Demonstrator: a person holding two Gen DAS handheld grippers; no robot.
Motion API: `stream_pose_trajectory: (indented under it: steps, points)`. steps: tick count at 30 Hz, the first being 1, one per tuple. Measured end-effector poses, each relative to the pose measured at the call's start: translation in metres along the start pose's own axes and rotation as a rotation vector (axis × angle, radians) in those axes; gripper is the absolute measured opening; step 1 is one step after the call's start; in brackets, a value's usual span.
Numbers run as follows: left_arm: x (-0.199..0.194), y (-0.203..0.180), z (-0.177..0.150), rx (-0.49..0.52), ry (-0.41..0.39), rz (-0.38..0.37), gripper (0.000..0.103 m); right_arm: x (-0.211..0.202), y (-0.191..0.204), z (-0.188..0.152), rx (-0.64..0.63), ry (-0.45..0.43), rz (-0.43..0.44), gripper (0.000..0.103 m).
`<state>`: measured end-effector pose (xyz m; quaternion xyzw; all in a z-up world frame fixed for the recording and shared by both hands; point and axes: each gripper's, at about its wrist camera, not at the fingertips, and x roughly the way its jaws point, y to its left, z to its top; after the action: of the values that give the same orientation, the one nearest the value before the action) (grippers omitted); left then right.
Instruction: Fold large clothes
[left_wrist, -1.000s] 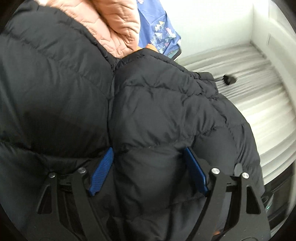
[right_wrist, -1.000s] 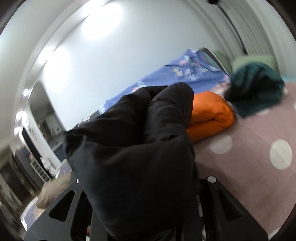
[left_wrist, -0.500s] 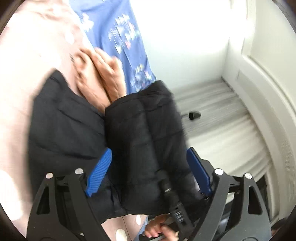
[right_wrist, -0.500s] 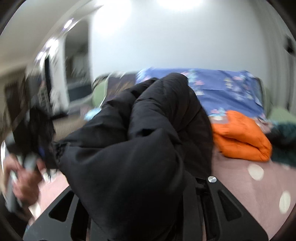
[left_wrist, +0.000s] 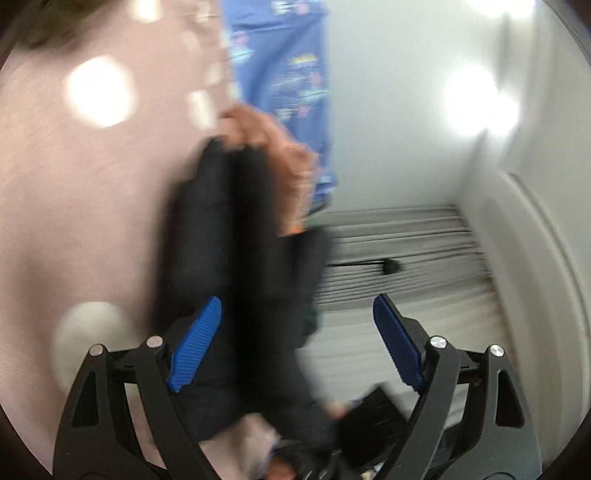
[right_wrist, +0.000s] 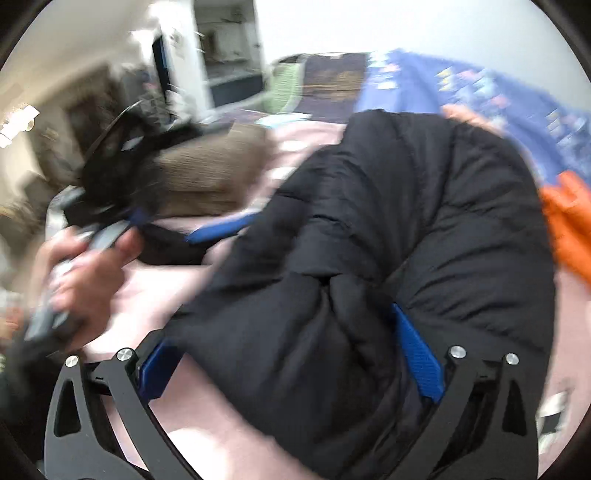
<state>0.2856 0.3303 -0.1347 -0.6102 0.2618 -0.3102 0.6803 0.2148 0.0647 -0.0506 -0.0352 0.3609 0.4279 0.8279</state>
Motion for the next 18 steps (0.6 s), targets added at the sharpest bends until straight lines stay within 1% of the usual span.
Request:
stream_pose_trajectory:
  steps: [2, 4, 5, 6, 7, 8, 9, 10, 11, 12, 13, 14, 15, 16, 17, 18]
  points:
    - [-0.002, -0.034, -0.002, 0.064, -0.006, -0.033, 0.085, -0.017, -0.014, -0.005, 0.117, -0.036, 0.139, 0.102]
    - [0.01, -0.065, -0.005, 0.127, 0.014, -0.033, 0.085, -0.032, -0.032, -0.011, 0.247, -0.081, 0.251, 0.102]
    - [0.021, -0.087, -0.011, 0.183, 0.036, -0.016, 0.085, -0.037, -0.039, -0.014, 0.29, -0.1, 0.285, 0.097]
    - [0.034, -0.106, -0.017, 0.238, 0.054, 0.013, 0.085, -0.042, -0.044, -0.017, 0.329, -0.12, 0.308, 0.091]
    - [0.046, -0.117, -0.021, 0.28, 0.068, 0.043, 0.079, -0.048, -0.051, -0.021, 0.38, -0.14, 0.33, 0.076]
    - [0.061, -0.13, -0.028, 0.334, 0.085, 0.089, 0.07, -0.052, -0.058, -0.024, 0.425, -0.154, 0.359, 0.054]
    - [0.073, -0.138, -0.036, 0.372, 0.102, 0.139, 0.066, -0.054, -0.068, -0.03, 0.502, -0.168, 0.426, 0.041]
    - [0.088, -0.141, -0.041, 0.387, 0.124, 0.175, 0.056, -0.054, -0.073, -0.035, 0.549, -0.169, 0.461, 0.02]
    - [0.103, -0.141, -0.046, 0.394, 0.153, 0.209, 0.042, -0.055, -0.079, -0.039, 0.587, -0.166, 0.468, 0.012]
    - [0.119, -0.138, -0.052, 0.399, 0.181, 0.255, 0.035, -0.057, -0.081, -0.043, 0.598, -0.167, 0.451, 0.011]
    - [0.136, -0.133, -0.057, 0.417, 0.195, 0.326, 0.028, -0.063, -0.086, -0.046, 0.599, -0.173, 0.42, 0.01]
    - [0.147, -0.127, -0.06, 0.434, 0.189, 0.389, 0.026, -0.07, -0.089, -0.049, 0.604, -0.183, 0.408, 0.01]
    - [0.159, -0.12, -0.063, 0.457, 0.171, 0.472, 0.026, -0.08, -0.092, -0.051, 0.61, -0.203, 0.401, 0.01]
    - [0.166, -0.113, -0.063, 0.479, 0.165, 0.534, 0.026, -0.092, -0.096, -0.052, 0.612, -0.23, 0.382, 0.01]
    - [0.173, -0.106, -0.063, 0.494, 0.158, 0.597, 0.026, -0.104, -0.102, -0.05, 0.615, -0.264, 0.346, 0.01]
    - [0.177, -0.098, -0.064, 0.499, 0.15, 0.638, 0.026, -0.118, -0.11, -0.049, 0.626, -0.303, 0.311, 0.01]
